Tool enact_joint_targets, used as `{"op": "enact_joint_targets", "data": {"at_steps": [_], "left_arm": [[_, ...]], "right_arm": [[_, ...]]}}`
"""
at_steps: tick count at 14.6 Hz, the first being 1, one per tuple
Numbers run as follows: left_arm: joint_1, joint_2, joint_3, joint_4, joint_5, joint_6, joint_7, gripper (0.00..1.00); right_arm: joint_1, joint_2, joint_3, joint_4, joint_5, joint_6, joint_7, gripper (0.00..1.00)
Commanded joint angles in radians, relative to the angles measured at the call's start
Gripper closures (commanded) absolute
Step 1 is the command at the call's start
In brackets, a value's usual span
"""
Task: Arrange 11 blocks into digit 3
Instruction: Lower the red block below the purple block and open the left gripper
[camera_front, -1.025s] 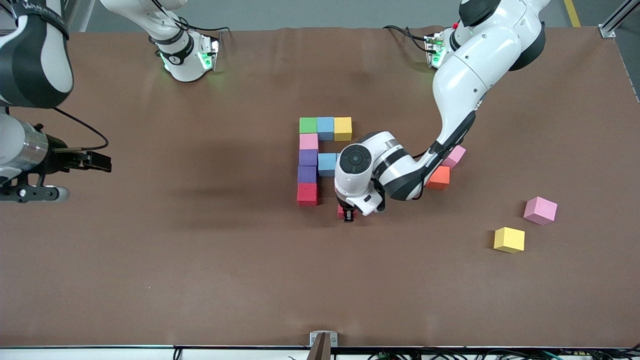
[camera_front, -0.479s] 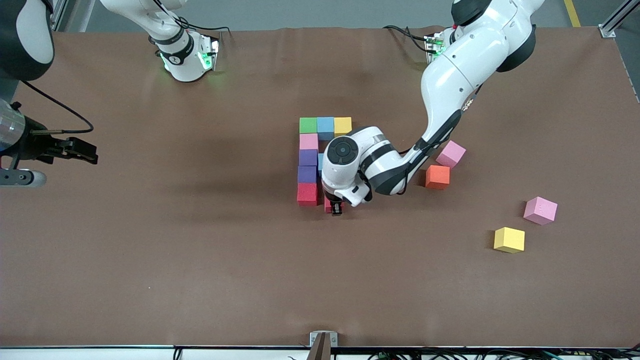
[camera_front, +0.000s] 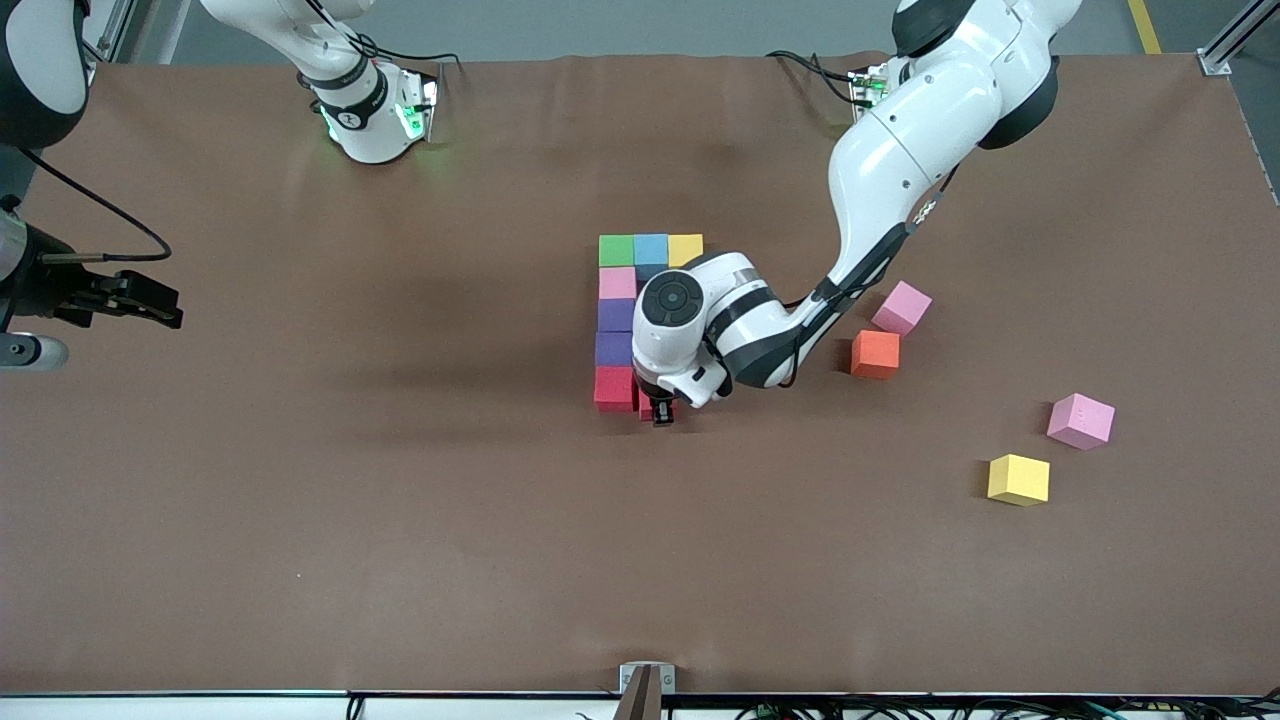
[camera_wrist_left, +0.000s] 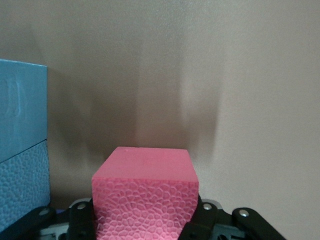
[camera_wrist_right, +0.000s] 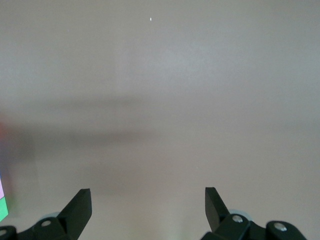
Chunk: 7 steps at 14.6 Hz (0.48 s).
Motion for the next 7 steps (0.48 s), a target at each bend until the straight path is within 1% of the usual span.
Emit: {"op": "enact_joint_targets", "data": {"at_steps": [1, 5, 7], "left_arm": [[-0.060, 0.021, 0.047, 0.043, -0.021, 0.000, -0.002, 0.87], [-0.060, 0.021, 0.047, 0.037, -0.022, -0.018, 0.000, 0.87], [-0.060, 0.021, 0.047, 0.037, -0.022, -0.024, 0.003, 0.87]], "right_arm": [[-0.012, -0.007, 0.003, 0.004, 0.020, -0.070, 0.005, 0.00], [-0.030, -0.030, 0.006, -0.008, 0.027, -0.071, 0.004, 0.00], [-0.041, -0.065, 0.008, -0.046, 0.037, -0.058, 0.002, 0.00]]}}
